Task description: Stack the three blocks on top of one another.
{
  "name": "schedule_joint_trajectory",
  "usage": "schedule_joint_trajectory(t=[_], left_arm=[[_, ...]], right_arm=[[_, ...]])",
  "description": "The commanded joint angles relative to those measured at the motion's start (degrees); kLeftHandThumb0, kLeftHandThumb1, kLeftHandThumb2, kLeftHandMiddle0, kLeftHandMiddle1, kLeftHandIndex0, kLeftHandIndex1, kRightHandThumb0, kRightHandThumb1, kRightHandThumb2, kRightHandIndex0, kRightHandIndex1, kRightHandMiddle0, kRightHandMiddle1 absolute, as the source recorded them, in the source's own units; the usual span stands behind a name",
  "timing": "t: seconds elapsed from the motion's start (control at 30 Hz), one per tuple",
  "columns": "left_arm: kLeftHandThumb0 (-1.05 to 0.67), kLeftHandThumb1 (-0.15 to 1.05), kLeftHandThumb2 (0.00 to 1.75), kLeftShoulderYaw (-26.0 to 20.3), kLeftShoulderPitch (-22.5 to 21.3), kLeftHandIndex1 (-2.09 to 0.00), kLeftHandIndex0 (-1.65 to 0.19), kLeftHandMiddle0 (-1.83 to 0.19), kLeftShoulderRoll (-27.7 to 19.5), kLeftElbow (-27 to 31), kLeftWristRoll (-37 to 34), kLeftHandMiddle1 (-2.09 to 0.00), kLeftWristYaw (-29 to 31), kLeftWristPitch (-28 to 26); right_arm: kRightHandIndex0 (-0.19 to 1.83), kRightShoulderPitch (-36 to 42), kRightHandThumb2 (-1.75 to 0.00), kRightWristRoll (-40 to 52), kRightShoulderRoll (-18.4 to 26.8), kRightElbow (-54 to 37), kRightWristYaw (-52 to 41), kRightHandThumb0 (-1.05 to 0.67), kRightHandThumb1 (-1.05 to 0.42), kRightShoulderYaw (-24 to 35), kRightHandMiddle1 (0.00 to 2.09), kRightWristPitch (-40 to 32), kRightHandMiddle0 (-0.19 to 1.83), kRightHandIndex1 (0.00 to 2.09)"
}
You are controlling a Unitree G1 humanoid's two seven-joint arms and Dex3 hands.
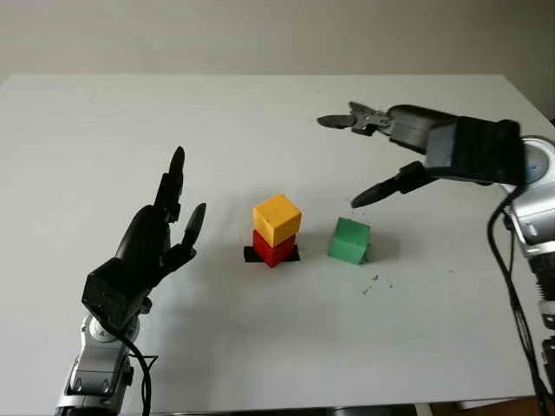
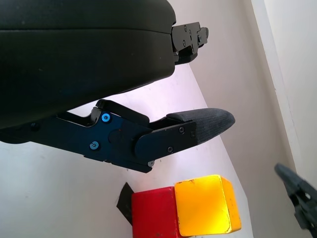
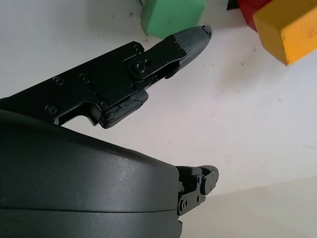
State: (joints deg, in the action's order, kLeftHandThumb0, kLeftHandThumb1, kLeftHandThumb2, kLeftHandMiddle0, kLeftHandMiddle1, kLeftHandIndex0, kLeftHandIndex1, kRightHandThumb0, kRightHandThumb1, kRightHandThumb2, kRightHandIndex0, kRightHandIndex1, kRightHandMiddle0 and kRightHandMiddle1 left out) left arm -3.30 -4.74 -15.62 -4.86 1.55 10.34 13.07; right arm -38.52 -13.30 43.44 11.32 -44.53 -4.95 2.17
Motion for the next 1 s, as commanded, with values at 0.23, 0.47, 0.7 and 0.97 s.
schedule_joint_trajectory(t=[0.23,0.47,0.7,0.97], left_arm=[[-0.64,1.05,0.65,-0.66,-0.91,-0.06,0.16,0.18,-0.58,0.07,-0.01,-0.06,0.08,0.40],[-0.63,1.05,0.65,-0.90,-1.05,-0.06,0.15,0.17,-0.93,0.21,-0.26,-0.06,0.62,0.05],[-0.61,1.05,0.66,-1.17,-1.15,-0.05,0.17,0.18,-1.63,0.06,-0.30,-0.05,1.48,1.00],[-0.62,1.05,0.65,-1.17,-0.71,-0.05,0.17,0.18,-1.37,0.32,-0.73,-0.05,1.28,0.52]], right_arm=[[-0.08,5.65,-0.05,1.41,4.13,-10.78,-0.16,-0.52,-0.79,2.66,0.29,1.70,0.37,0.08],[-0.04,9.43,-0.06,-4.09,6.80,-13.76,1.50,-0.46,-0.81,0.39,0.29,10.80,0.37,0.09],[0.02,9.78,-0.06,-12.91,7.69,-8.92,9.78,-0.44,-0.82,-2.15,0.25,29.52,0.38,0.09],[0.02,8.24,-0.06,-18.73,7.80,-2.64,14.51,-0.44,-0.84,-4.34,0.22,37.14,0.36,0.07]])
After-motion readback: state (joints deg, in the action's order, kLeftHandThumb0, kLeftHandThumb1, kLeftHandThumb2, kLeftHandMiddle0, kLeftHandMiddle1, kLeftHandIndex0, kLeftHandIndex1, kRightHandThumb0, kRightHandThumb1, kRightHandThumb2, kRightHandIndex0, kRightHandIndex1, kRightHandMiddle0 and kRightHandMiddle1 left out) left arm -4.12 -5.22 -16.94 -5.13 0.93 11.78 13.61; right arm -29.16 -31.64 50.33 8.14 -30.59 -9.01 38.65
